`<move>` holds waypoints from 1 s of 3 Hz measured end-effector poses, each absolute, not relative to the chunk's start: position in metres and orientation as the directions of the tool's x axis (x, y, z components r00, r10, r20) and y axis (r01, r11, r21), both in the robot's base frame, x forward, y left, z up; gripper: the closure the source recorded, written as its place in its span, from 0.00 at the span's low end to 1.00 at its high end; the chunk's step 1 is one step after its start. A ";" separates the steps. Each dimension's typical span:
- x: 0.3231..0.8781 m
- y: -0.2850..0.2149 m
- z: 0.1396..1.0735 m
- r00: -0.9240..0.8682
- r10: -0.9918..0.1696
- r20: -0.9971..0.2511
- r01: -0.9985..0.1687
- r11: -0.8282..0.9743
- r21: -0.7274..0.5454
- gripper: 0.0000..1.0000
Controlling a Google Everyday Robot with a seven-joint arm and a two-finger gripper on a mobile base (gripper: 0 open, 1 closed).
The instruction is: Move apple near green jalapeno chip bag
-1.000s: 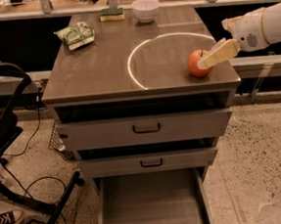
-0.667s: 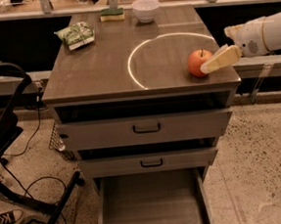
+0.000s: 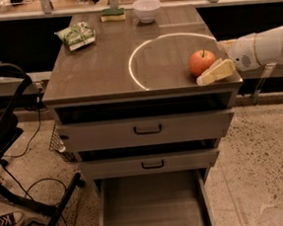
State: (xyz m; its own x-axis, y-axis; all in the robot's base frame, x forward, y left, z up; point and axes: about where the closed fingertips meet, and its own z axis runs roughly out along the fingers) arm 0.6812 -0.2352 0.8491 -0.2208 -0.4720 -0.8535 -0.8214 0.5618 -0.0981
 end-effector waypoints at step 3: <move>0.689 -0.194 0.887 -0.139 -0.494 -0.859 -0.853 0.500 -0.150 0.47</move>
Offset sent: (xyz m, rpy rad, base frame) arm 0.0018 0.0346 0.0269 0.0078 -0.0533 0.0630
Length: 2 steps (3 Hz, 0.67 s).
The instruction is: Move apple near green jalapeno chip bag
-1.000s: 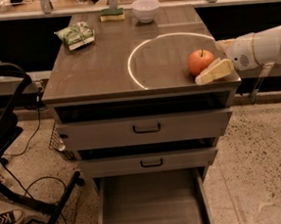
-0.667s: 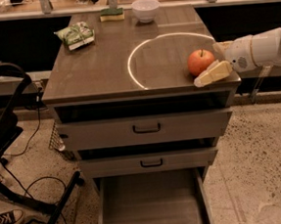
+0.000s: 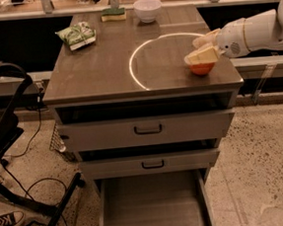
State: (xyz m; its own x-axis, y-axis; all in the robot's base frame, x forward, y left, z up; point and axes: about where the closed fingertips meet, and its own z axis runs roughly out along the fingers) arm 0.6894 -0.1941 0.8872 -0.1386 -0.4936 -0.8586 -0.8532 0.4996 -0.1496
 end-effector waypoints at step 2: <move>0.691 -0.187 0.884 -0.138 -0.493 -0.859 -0.860 0.490 -0.144 0.99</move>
Offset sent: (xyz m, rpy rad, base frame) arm 0.0008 0.0028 -0.0011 0.0012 0.0015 0.0044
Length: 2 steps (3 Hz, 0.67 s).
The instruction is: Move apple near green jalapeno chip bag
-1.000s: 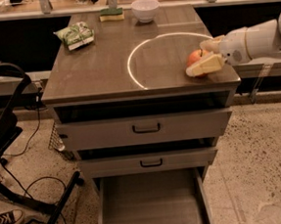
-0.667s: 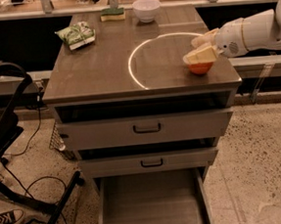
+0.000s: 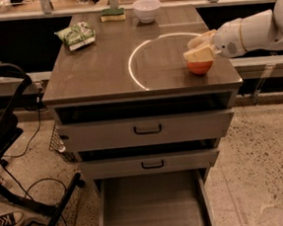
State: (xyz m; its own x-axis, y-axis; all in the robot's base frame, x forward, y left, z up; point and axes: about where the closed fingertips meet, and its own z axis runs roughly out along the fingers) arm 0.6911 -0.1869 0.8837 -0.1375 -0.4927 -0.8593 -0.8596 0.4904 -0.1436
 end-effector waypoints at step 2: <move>0.692 -0.184 0.883 -0.137 -0.492 -0.859 -0.862 0.487 -0.142 0.85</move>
Offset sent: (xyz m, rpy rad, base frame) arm 0.0002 0.0009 -0.0004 0.0003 0.0007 0.0014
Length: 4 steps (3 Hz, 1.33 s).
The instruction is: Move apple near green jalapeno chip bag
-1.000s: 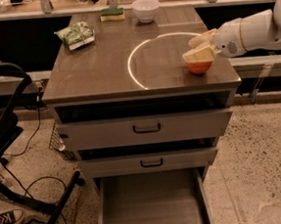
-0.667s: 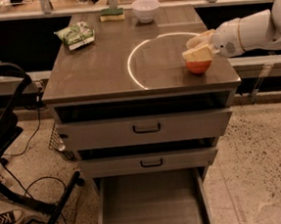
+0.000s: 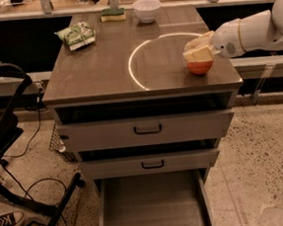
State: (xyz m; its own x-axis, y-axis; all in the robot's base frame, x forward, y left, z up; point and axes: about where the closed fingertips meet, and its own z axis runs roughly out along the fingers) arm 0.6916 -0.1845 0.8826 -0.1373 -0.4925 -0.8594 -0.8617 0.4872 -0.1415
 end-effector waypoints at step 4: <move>0.692 -0.182 0.884 -0.137 -0.492 -0.860 -0.864 0.483 -0.139 0.00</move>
Offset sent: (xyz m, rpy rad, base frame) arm 0.0000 0.0001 0.0015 0.0000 0.0001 0.0002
